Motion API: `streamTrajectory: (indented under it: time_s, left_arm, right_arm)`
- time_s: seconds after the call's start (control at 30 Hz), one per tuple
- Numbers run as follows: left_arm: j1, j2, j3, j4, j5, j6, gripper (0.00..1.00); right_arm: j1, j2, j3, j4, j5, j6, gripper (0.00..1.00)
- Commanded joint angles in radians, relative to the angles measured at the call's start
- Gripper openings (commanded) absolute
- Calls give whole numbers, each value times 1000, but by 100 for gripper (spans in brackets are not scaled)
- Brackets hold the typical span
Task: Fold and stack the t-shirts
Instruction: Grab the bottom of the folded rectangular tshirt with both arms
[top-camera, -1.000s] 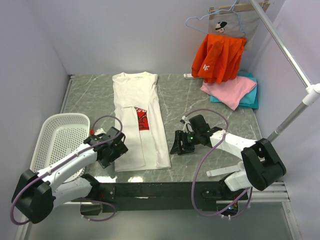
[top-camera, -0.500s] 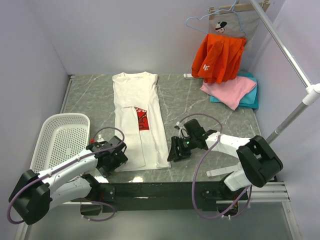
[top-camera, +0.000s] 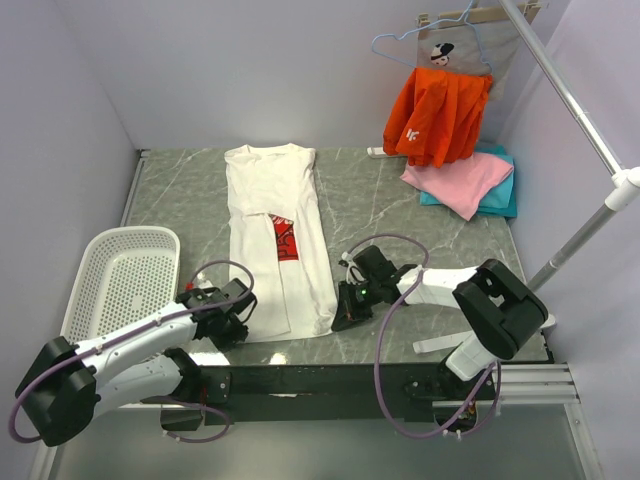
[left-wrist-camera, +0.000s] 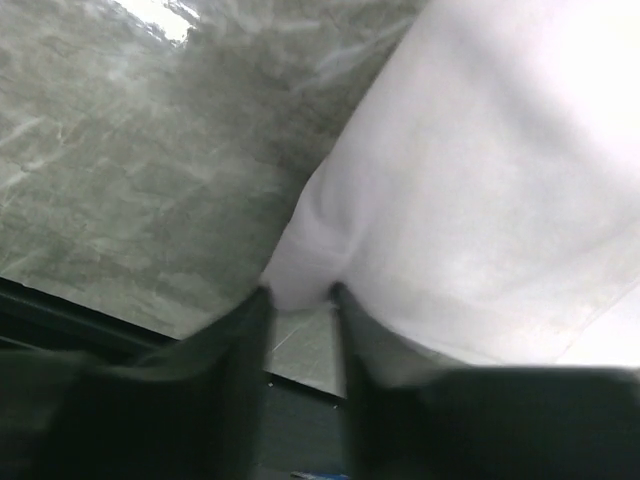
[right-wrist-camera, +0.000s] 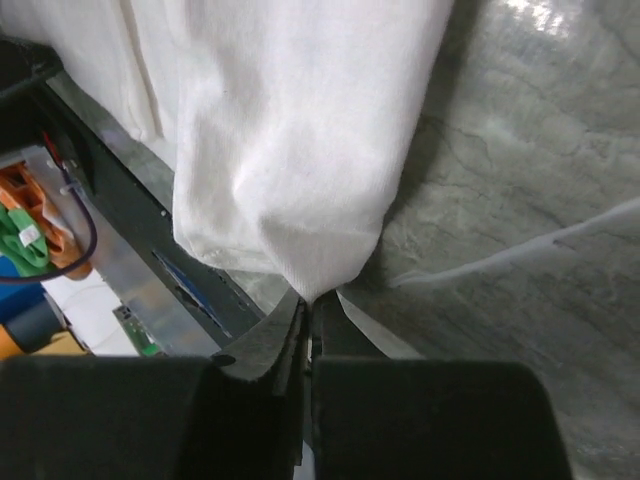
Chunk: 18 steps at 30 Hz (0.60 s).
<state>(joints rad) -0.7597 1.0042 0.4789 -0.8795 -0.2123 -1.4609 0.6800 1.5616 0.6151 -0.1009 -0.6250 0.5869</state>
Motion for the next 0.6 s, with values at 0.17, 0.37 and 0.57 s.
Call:
streamTrajectory:
  time_s: [0.17,0.37,0.57]
  left_arm:
    - [-26,-70,-23,-27,20,-30,1]
    - [-56,-110,-34,-32,47,-38,9]
    - [-61,-118,-14,-50,24,-35,72]
  right_arm:
    - [-19,-164,-27,-114,74,-38,0]
    - [-10,-199,-78,-151,67,-27,40]
    - [-19,-212,-54,-168,116,-35,54]
